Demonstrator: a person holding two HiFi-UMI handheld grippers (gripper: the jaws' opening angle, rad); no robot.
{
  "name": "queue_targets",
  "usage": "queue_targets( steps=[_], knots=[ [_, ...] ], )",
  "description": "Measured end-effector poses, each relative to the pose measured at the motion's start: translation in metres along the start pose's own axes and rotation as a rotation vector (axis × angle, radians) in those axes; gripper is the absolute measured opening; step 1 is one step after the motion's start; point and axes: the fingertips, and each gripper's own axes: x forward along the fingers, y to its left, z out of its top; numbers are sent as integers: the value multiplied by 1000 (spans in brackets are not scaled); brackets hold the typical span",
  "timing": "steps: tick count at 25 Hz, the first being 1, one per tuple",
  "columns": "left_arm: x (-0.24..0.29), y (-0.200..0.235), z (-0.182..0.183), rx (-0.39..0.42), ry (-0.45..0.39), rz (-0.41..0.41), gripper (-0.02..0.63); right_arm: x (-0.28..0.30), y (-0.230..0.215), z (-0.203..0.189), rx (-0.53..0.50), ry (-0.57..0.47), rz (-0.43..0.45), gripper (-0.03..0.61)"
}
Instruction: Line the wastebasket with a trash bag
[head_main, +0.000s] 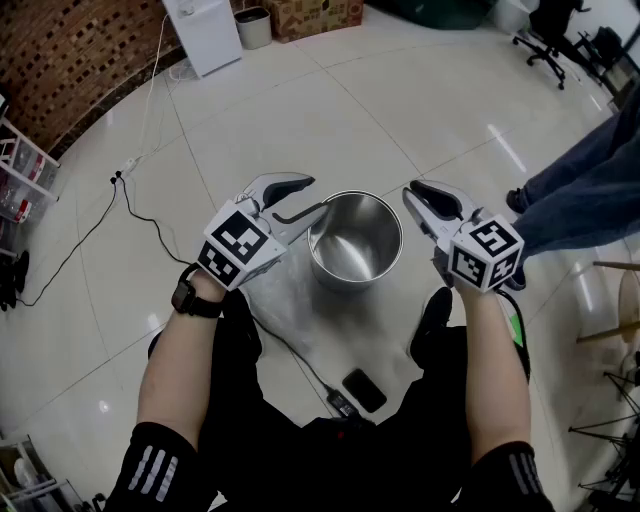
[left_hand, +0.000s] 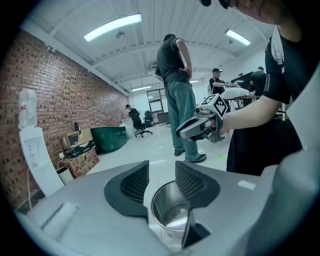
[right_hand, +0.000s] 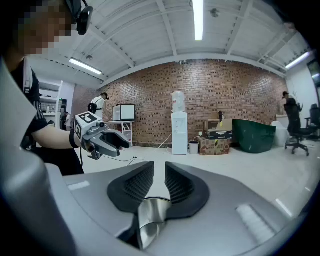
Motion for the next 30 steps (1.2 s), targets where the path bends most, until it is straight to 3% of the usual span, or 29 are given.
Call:
queue_targets(
  steps=[13, 30],
  knots=[
    [-27, 15, -16, -17, 23, 25, 164, 30, 24, -4, -39, 26, 30, 129],
    [-92, 48, -62, -58, 96, 135, 170, 144, 132, -51, -210, 221, 253, 198]
  ],
)
